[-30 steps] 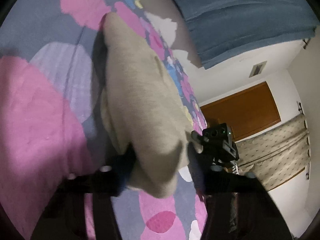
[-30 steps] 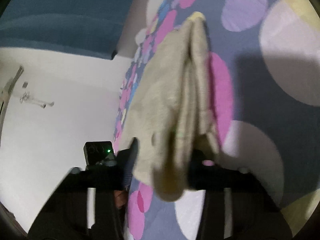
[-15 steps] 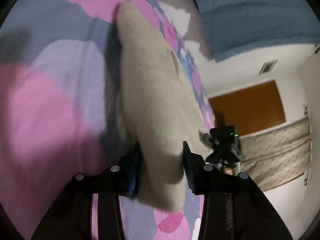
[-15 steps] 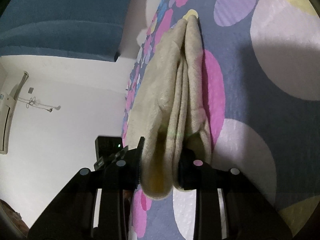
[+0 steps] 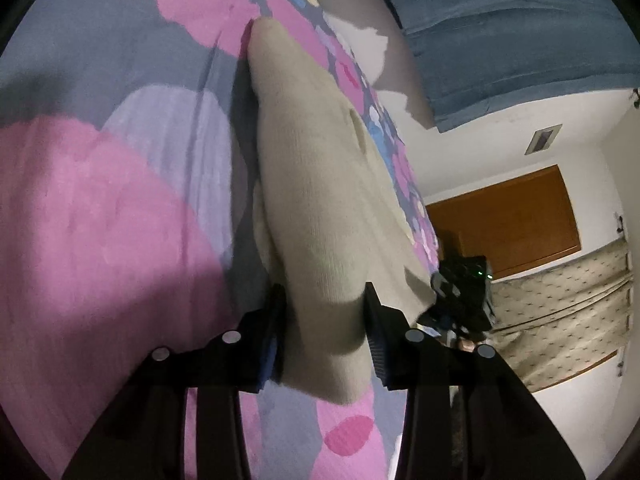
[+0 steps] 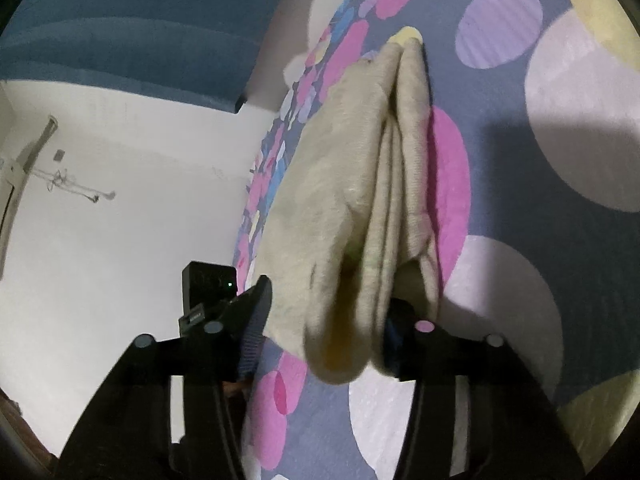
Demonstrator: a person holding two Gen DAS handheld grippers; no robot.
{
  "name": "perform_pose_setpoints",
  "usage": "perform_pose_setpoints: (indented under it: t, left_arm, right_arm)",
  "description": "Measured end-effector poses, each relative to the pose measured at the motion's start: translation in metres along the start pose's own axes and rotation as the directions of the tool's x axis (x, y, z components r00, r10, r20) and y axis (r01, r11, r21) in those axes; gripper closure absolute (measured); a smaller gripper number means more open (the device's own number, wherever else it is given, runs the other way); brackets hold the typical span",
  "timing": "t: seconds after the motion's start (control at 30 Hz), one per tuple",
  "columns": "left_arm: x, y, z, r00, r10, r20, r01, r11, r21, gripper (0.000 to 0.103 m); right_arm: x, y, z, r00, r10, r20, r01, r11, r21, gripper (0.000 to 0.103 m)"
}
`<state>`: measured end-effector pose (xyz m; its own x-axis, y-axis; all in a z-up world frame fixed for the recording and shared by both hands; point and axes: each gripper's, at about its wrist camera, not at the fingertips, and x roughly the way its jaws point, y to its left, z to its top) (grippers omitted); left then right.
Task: Fold small clothes
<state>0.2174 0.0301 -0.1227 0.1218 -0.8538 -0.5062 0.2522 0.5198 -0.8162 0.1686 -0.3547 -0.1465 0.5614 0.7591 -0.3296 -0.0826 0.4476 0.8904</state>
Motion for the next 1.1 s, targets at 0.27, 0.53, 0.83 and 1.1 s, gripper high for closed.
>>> perform_pose_setpoints:
  t: [0.27, 0.53, 0.83, 1.1]
  left_arm:
    - [0.023, -0.018, 0.000, 0.998, 0.024, -0.056, -0.018, 0.994, 0.104, 0.050]
    - [0.026, -0.012, -0.006, 0.997, 0.037, -0.072, -0.032, 0.997, 0.073, 0.068]
    - [0.028, -0.031, -0.010, 0.992, 0.125, -0.028, -0.119, 0.982, 0.147, 0.076]
    - [0.023, -0.046, -0.020, 0.976, 0.214, 0.030, -0.215, 0.952, 0.216, 0.079]
  right_arm:
    - [0.006, 0.008, 0.000, 1.000, -0.007, -0.013, 0.007, 0.999, -0.034, 0.046]
    - [0.011, 0.008, 0.002, 1.000, 0.002, -0.030, -0.004, 0.999, -0.041, 0.044]
    - [0.020, -0.001, 0.000, 0.993, -0.113, -0.032, 0.112, 0.993, -0.033, 0.092]
    - [0.016, 0.002, -0.003, 0.997, -0.074, 0.010, 0.074, 0.997, -0.013, 0.094]
